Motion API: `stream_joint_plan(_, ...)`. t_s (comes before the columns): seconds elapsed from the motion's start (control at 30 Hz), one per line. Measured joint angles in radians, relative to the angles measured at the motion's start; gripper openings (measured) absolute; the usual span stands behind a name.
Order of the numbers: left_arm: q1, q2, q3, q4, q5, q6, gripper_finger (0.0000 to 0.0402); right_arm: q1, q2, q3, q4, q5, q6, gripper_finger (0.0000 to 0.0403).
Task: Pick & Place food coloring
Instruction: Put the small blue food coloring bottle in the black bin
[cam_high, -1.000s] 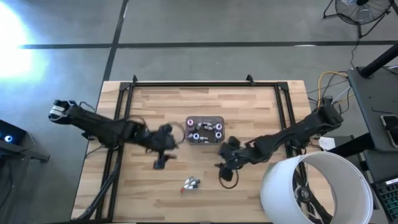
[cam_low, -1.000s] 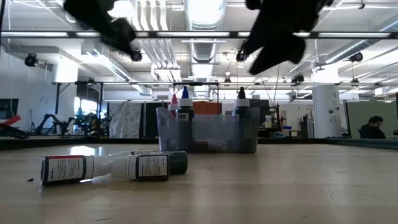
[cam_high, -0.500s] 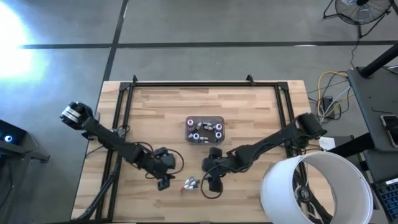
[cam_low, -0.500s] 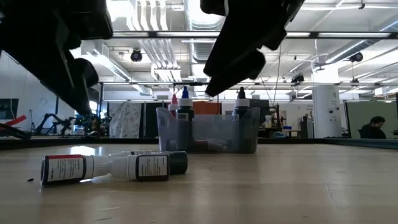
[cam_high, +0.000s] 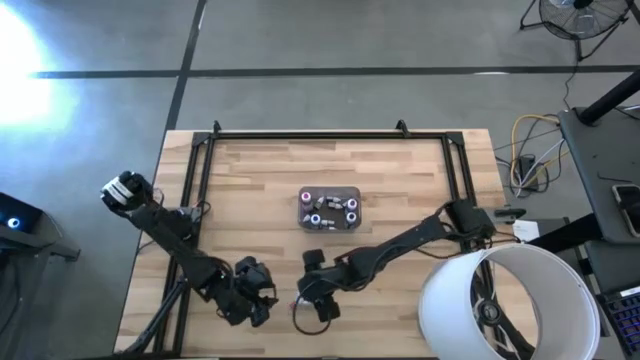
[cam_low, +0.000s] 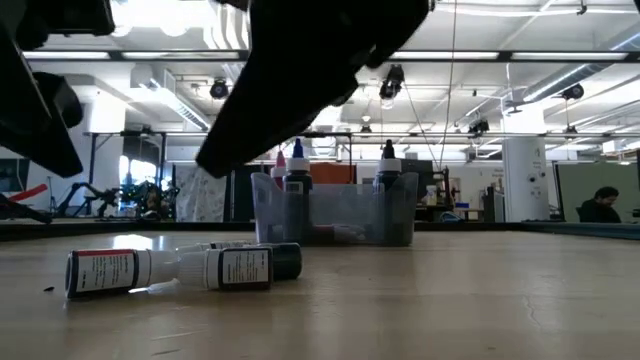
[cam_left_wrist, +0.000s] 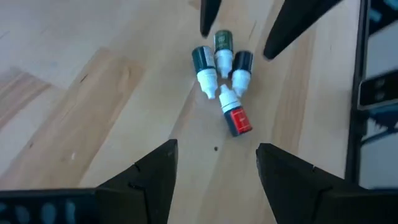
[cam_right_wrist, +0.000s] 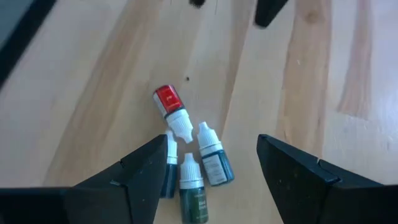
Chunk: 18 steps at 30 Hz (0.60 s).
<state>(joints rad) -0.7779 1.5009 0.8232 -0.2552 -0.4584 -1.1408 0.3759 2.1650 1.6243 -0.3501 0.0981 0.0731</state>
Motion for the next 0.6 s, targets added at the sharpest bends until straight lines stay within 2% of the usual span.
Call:
stream_joint_plan(0.17, -0.019, 0.000, -0.005, -0.001, -0.061, -0.081, 0.0195, -0.009, 0.052, 0.037, -0.021, -0.008, -0.038, 0.0226)
stream_joint_plan(0.6, -0.018, -0.001, -0.009, -0.024, -0.129, -0.086, 0.0195, -0.038, 0.118, 0.072, -0.011, -0.028, -0.021, 0.0221)
